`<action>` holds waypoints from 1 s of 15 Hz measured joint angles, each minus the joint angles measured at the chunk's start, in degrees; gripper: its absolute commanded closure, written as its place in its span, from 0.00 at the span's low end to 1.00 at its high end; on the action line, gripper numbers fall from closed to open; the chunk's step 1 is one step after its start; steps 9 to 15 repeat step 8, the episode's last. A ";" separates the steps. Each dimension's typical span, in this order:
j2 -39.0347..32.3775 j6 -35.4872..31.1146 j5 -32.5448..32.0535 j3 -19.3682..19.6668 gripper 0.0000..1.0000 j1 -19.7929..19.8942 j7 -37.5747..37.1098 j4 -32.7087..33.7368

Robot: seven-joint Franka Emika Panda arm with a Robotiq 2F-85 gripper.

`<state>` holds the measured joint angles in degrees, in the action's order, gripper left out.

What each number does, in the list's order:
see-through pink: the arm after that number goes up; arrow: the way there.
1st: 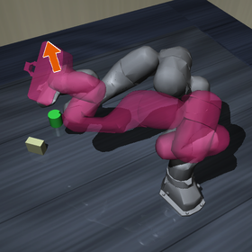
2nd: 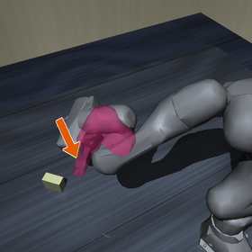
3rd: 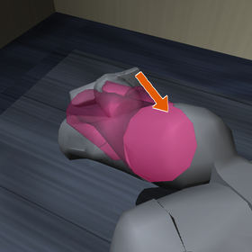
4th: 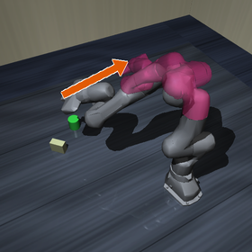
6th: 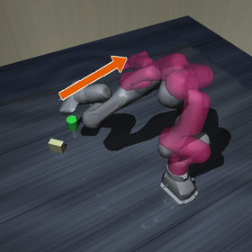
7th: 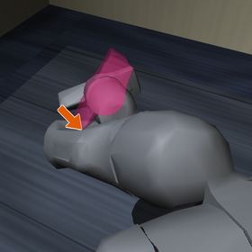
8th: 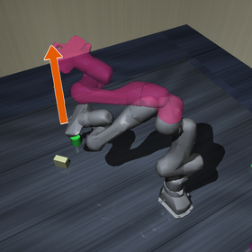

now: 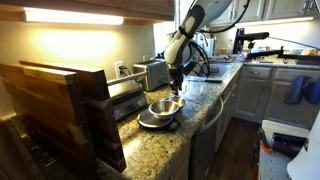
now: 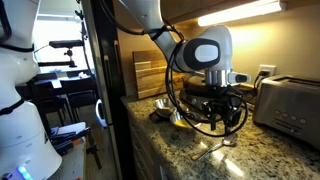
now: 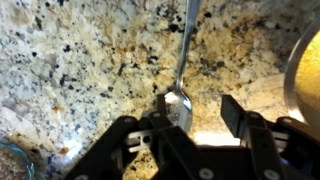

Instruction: Use the spoon on the counter to scoop some of the contents in the bowl on the left into the bowl on the right

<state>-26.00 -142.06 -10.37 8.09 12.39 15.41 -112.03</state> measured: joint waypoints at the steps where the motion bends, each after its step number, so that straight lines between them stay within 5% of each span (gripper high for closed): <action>1: 1.17 0.51 -0.30 -0.06 0.04 -0.57 0.00 -0.45; 6: 7.02 3.71 -1.82 -0.21 0.00 -2.98 0.00 -2.91; 15: 7.33 3.75 -1.80 -0.33 0.00 -3.11 0.00 -2.93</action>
